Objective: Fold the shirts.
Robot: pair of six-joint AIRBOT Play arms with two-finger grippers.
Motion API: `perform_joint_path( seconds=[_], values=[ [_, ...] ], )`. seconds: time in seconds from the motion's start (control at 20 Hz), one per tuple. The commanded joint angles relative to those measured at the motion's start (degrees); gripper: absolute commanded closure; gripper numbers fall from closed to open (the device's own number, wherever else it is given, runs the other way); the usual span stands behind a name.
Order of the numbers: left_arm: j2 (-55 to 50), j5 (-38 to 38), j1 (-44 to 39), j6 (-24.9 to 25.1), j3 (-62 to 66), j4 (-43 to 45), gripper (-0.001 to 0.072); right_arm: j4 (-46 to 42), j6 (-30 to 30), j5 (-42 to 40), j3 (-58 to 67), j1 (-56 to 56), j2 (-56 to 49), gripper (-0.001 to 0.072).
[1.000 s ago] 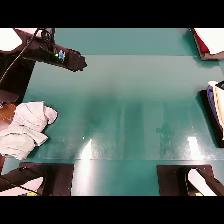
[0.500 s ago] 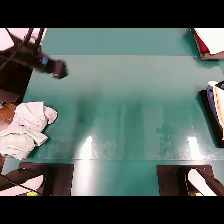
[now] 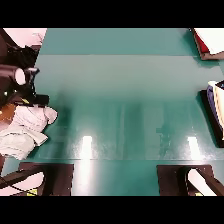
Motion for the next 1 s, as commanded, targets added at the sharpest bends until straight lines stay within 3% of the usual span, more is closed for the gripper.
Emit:
perform_joint_path(
  seconds=[0.0, 0.1, 0.15, 0.25, 0.45, 0.55, 0.7, 0.95],
  values=[
    [-0.2, 6.4, 1.2, -2.3, -7.3, 1.1, 0.0189, 0.0, 0.0, 0.0, 0.0, 0.0, 0.0, 0.0698],
    [0.0, 6.7, 1.2, -3.3, -7.1, 1.4, 0.0626, 0.0, 0.0, -0.2, 0.0, 0.0, 0.0, 0.0697],
    [0.1, 6.7, 1.2, -3.3, -6.3, 1.4, 0.0686, 0.0, 0.0, -0.4, 0.0, 0.0, 0.0, 0.0698],
    [0.4, 5.1, 1.0, -2.6, -1.6, 1.2, 0.0686, 0.0, 0.0, -0.5, 0.0, 0.0, 0.0, 0.0698],
    [4.9, 4.7, -5.1, 11.7, 15.8, -4.0, 0.0685, 0.0, 0.0, -0.6, 2.6, 0.0, 0.0, 0.0698],
    [6.0, 4.6, -9.3, 22.9, 26.8, -16.5, 0.0686, 0.0, 0.0, -1.6, 5.6, 0.0, 0.0, 0.0698],
    [6.0, 5.5, -16.7, 33.0, 38.7, -36.2, 0.0686, 0.0, 0.0, -1.5, 10.4, 0.0, 0.0, 0.0697],
    [4.0, 4.9, -31.0, 35.8, 40.9, -37.2, 0.0687, 0.0, 0.0, -1.5, 14.7, 0.0, 0.0, 0.0698]
  ],
)
